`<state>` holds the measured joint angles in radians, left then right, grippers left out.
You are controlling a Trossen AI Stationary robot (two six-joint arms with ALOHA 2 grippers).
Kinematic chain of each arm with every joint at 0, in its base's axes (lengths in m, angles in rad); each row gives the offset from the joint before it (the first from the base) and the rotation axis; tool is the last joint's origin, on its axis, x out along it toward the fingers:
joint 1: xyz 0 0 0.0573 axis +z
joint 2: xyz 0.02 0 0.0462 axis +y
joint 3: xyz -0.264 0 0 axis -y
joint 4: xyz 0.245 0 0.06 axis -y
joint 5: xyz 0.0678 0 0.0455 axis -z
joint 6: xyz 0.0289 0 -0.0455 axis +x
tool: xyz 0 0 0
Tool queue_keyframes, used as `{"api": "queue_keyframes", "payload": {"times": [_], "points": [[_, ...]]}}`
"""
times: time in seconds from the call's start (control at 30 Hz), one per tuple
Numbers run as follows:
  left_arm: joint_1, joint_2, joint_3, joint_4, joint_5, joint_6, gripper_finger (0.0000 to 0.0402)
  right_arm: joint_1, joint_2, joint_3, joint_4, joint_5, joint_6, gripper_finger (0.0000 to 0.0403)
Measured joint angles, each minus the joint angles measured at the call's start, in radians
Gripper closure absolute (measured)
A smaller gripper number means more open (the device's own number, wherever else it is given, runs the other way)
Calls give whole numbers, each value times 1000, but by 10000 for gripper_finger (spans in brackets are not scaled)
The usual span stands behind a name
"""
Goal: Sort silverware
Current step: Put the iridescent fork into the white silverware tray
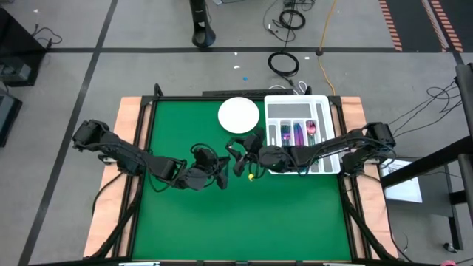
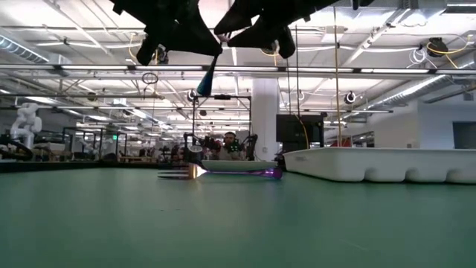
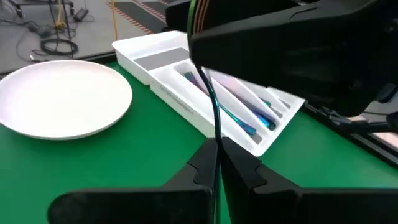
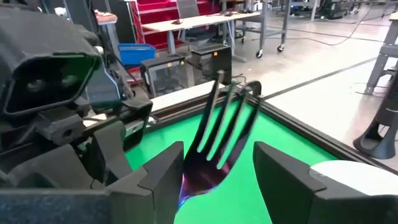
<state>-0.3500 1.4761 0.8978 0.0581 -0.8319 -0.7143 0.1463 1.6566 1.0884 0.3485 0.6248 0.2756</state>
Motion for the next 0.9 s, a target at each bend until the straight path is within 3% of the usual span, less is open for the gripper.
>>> {"api": "queue_keyframes", "payload": {"times": [0.2,0.33,0.5,0.9], "points": [[1,0,0,-1,-6,23,384,-1,1,0,1,-25,9,246],[0,0,0,0,-6,25,384,-1,1,-1,39,-102,-8,306],[0,0,0,-3,9,30,384,3,1,-1,47,-111,-43,393],[-9,-1,0,-19,20,70,382,4,-29,-1,-13,-141,-29,402]]}}
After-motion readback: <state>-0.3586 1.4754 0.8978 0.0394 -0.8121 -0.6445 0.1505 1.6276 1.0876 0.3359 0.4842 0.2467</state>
